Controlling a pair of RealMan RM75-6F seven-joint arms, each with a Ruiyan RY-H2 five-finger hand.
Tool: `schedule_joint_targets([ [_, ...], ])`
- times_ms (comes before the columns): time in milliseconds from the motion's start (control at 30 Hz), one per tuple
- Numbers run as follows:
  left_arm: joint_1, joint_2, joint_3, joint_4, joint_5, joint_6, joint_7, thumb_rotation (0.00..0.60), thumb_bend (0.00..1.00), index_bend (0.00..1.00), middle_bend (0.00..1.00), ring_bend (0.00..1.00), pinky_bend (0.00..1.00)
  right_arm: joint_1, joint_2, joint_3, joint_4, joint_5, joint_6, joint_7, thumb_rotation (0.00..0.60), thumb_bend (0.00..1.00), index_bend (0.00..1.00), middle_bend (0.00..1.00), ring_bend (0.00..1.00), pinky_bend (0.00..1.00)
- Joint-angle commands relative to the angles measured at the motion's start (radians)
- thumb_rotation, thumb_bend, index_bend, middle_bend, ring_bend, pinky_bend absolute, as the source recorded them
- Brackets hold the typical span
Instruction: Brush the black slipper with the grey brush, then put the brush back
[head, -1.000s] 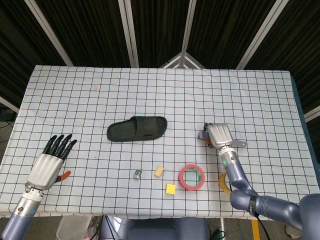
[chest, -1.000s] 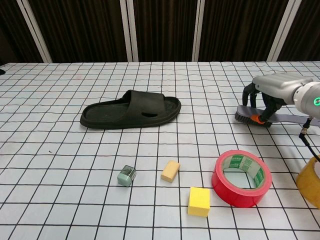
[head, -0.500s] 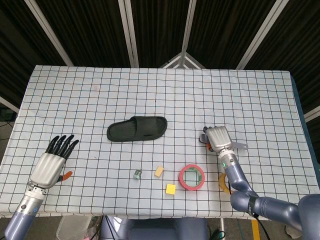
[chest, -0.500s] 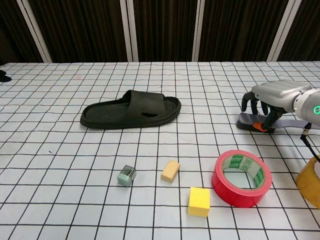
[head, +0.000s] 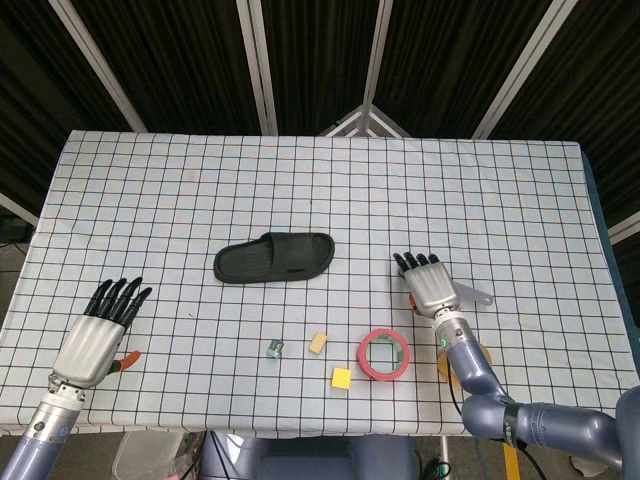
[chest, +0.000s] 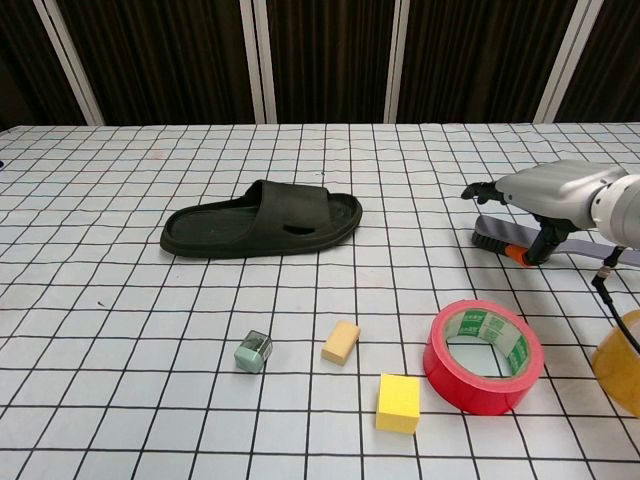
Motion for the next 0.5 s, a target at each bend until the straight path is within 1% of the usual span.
schedule_joint_targets([
  [33, 0.019, 0.004, 0.008, 0.005, 0.019, 0.022, -0.015, 0.600, 0.10, 0.00, 0.00, 0.00, 0.00, -0.011, 0.036, -0.002, -0.068, -0.030, 0.045, -0.003, 0.600, 0.50, 0.00, 0.10, 0.13, 0.16],
  [100, 0.039, 0.006, 0.016, 0.011, 0.037, 0.049, -0.031, 0.600, 0.10, 0.00, 0.00, 0.00, 0.00, -0.023, 0.063, -0.005, -0.129, -0.056, 0.082, -0.008, 0.600, 0.48, 0.00, 0.08, 0.10, 0.15],
  [167, 0.071, 0.009, 0.025, 0.020, 0.056, 0.090, -0.048, 0.600, 0.09, 0.00, 0.00, 0.00, 0.00, -0.047, 0.099, -0.020, -0.205, -0.101, 0.149, -0.024, 0.600, 0.47, 0.00, 0.05, 0.05, 0.14],
  [200, 0.120, 0.013, 0.028, 0.023, 0.035, 0.143, -0.036, 0.600, 0.08, 0.00, 0.00, 0.00, 0.00, -0.108, 0.152, -0.065, -0.289, -0.164, 0.265, -0.044, 0.600, 0.46, 0.00, 0.04, 0.03, 0.13],
  [233, 0.149, 0.013, 0.033, 0.018, 0.029, 0.172, -0.012, 0.600, 0.08, 0.00, 0.00, 0.00, 0.00, -0.171, 0.192, -0.118, -0.358, -0.233, 0.364, -0.053, 0.600, 0.45, 0.00, 0.02, 0.01, 0.11],
  [300, 0.173, 0.014, 0.035, 0.012, 0.033, 0.198, 0.007, 0.600, 0.07, 0.00, 0.00, 0.00, 0.00, -0.254, 0.230, -0.187, -0.406, -0.331, 0.476, -0.039, 0.600, 0.43, 0.00, 0.01, 0.00, 0.06],
  [333, 0.182, 0.015, 0.036, 0.013, 0.036, 0.208, 0.007, 0.600, 0.07, 0.00, 0.00, 0.00, 0.00, -0.290, 0.241, -0.213, -0.413, -0.368, 0.520, -0.023, 0.600, 0.43, 0.00, 0.00, 0.00, 0.03],
  [367, 0.195, 0.017, 0.037, 0.015, 0.039, 0.222, 0.006, 0.600, 0.07, 0.00, 0.00, 0.00, 0.00, -0.345, 0.256, -0.251, -0.413, -0.424, 0.583, 0.009, 0.600, 0.42, 0.00, 0.00, 0.00, 0.02],
  [400, 0.203, 0.019, 0.038, 0.017, 0.041, 0.231, 0.004, 0.600, 0.07, 0.00, 0.00, 0.00, 0.00, -0.383, 0.263, -0.275, -0.406, -0.460, 0.623, 0.037, 0.600, 0.42, 0.00, 0.00, 0.00, 0.01],
  [467, 0.223, 0.023, 0.039, 0.024, 0.052, 0.255, -0.008, 0.600, 0.06, 0.00, 0.00, 0.00, 0.00, -0.488, 0.273, -0.336, -0.362, -0.552, 0.726, 0.137, 0.600, 0.42, 0.00, 0.00, 0.00, 0.01],
  [500, 0.230, 0.024, 0.039, 0.029, 0.061, 0.264, -0.013, 0.600, 0.06, 0.00, 0.00, 0.00, 0.00, -0.535, 0.273, -0.358, -0.330, -0.583, 0.765, 0.192, 0.600, 0.42, 0.00, 0.00, 0.00, 0.01],
])
